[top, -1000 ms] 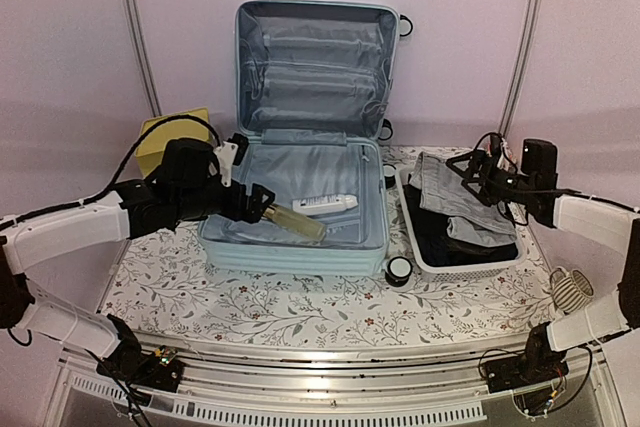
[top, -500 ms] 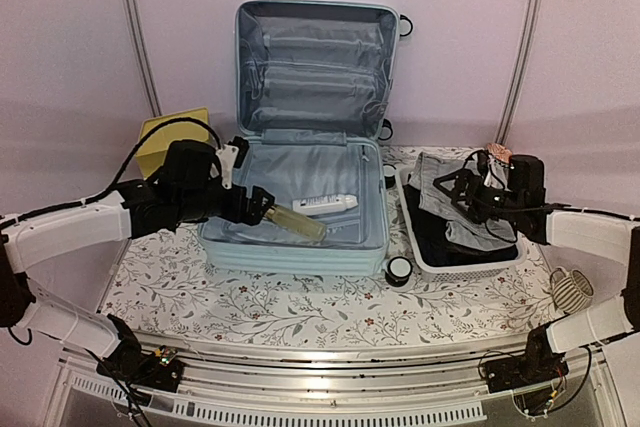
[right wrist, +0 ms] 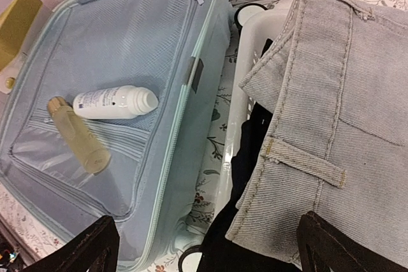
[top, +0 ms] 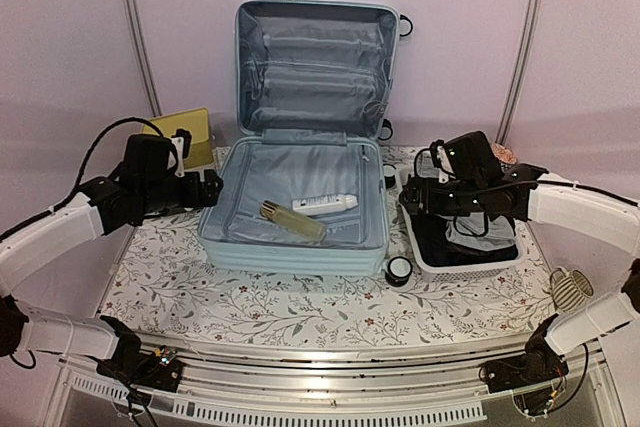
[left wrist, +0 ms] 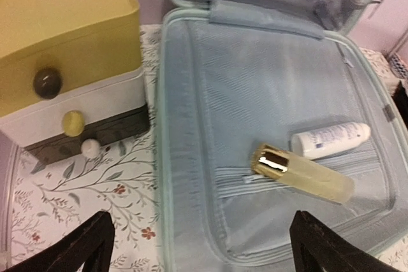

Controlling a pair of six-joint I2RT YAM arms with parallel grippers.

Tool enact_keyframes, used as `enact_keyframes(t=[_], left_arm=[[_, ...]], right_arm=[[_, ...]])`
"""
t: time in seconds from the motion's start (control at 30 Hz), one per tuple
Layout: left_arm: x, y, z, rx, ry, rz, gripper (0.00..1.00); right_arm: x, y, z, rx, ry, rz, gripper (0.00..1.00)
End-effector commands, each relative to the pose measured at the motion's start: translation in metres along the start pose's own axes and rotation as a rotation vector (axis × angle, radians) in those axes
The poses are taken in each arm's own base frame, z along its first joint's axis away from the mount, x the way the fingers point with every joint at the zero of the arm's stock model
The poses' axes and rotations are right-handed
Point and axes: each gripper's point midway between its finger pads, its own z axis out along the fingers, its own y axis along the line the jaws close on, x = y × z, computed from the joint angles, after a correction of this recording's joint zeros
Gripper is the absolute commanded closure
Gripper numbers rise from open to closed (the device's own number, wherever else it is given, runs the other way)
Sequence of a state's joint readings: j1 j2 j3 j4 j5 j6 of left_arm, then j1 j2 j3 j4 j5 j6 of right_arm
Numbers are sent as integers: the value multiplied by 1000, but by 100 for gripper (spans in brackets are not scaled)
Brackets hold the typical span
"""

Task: Open, take out, and arrange the luggage
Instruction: Close the clothes in the bin, then move the bin to the center of the board.

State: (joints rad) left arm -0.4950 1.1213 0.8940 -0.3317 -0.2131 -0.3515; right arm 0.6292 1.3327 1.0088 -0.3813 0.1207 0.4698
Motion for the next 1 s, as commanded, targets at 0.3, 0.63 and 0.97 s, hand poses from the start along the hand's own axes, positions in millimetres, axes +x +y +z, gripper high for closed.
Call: enact_keyframes(t=[0.3, 0.63, 0.97], left_arm=[[20, 77, 4, -147, 38, -157, 2], [10, 70, 0, -95, -34, -140, 2], [13, 65, 5, -62, -29, -156, 2]], right_arm=[[9, -44, 23, 376, 126, -177, 1], [30, -45, 56, 390, 214, -188, 1], [44, -83, 74, 572, 245, -230, 1]])
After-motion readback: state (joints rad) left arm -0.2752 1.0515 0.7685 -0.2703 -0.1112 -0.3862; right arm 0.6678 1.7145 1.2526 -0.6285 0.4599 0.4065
